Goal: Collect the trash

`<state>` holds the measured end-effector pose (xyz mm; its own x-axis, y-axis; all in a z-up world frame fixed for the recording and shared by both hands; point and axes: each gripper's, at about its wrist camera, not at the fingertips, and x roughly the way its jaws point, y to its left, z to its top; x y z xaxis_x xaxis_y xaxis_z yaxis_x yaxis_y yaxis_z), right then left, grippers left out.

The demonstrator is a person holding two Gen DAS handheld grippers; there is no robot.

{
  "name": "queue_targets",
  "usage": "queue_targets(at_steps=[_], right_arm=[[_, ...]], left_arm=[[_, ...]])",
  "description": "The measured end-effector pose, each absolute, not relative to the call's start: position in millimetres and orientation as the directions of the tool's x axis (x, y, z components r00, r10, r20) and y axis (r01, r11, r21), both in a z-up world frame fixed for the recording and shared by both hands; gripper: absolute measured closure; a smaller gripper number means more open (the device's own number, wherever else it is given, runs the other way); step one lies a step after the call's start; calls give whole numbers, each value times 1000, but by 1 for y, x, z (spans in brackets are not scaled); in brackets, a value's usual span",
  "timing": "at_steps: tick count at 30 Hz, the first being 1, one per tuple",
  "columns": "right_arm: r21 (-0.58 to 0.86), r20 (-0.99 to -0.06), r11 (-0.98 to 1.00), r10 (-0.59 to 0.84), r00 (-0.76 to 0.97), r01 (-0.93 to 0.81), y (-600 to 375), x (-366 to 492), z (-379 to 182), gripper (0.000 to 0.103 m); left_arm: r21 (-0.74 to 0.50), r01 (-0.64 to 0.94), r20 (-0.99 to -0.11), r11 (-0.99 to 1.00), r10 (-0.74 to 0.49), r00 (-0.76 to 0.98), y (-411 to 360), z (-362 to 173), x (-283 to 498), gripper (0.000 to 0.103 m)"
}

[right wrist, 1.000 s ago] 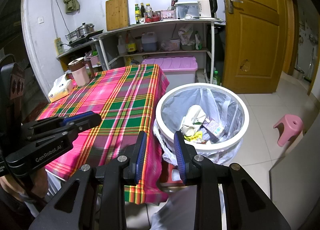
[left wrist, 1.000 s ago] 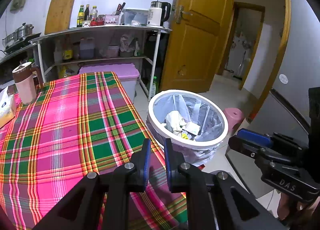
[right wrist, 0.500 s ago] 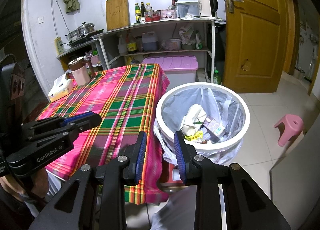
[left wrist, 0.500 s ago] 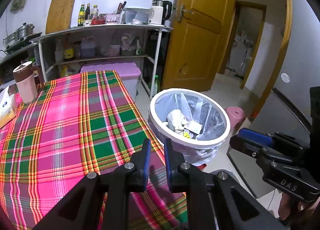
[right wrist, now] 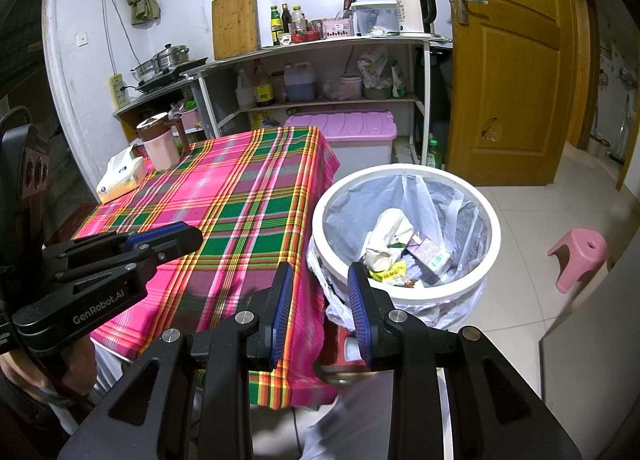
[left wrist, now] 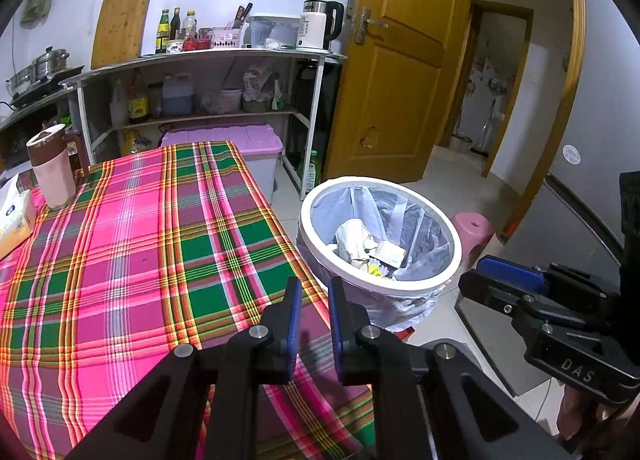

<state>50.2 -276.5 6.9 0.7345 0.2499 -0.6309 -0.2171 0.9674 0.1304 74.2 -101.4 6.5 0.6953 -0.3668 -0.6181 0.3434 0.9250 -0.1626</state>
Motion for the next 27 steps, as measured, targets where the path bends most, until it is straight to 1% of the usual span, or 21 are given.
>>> queue_targets(at_steps=[27], right_arm=[[133,-635,967,251,731,-217,-275,46,5,74]], left_arm=[[-134,332,-628,934,-339,701,-97,1,75,90]])
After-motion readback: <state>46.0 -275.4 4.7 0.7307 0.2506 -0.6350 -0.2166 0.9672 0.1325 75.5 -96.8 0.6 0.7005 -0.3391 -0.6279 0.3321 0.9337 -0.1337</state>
